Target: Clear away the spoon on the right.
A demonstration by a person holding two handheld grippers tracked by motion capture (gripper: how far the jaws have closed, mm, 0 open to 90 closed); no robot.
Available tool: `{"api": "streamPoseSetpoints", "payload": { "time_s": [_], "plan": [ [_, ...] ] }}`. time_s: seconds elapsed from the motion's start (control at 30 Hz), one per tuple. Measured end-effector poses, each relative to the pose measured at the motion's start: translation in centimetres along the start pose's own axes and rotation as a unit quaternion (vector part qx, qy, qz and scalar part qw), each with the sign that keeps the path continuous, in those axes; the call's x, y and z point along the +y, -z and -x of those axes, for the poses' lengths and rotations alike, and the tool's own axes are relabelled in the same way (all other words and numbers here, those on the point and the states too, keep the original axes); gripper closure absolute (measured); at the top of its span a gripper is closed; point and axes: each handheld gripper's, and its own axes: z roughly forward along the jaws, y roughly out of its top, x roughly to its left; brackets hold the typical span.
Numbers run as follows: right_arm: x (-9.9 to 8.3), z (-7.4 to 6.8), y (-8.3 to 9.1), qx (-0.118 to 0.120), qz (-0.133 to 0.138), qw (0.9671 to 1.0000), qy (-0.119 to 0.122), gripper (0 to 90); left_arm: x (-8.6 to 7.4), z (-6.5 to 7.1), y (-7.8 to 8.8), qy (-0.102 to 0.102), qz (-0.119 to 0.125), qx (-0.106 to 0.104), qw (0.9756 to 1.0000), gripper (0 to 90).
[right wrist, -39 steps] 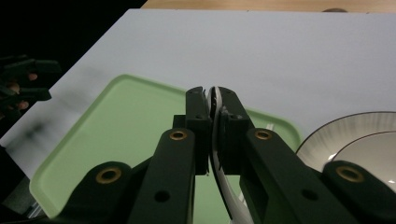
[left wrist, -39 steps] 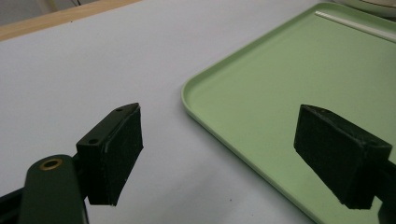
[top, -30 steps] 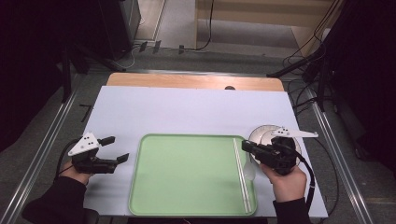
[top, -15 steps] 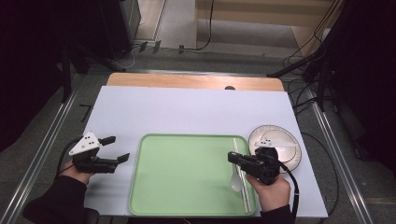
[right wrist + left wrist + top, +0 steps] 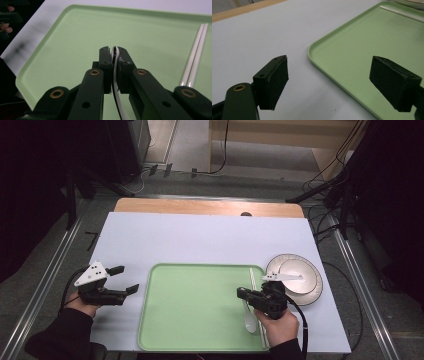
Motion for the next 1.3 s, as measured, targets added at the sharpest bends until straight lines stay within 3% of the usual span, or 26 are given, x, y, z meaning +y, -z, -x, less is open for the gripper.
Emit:
{"api": "streamPoseSetpoints", "payload": {
  "time_s": [0.13, 0.43, 0.9, 1.3],
  "plan": [
    [0.2, 0.4, -0.9, -0.002, -0.005, 1.0, -0.008, 84.6, 0.0, 0.0, -0.1, 0.0, -0.001, 0.0, 1.0, 15.6],
    [0.8, 1.1, -3.3, -0.008, -0.044, 0.999, 0.005, 83.3, 0.0, 0.0, -0.1, 0.0, -0.001, 0.0, 1.0, 15.6],
    [1.3, 1.8, -5.6, -0.009, -0.081, 0.9966, 0.003, 79.2, 0.0, 0.0, -0.1, 0.0, 0.0, 0.0, 1.0, 15.6],
    [1.2, 2.5, -6.3, -0.023, -0.086, 0.996, 0.003, 73.4, 0.0, 0.0, -0.1, -0.001, -0.001, -0.001, 1.0, 15.6]
  ]
}}
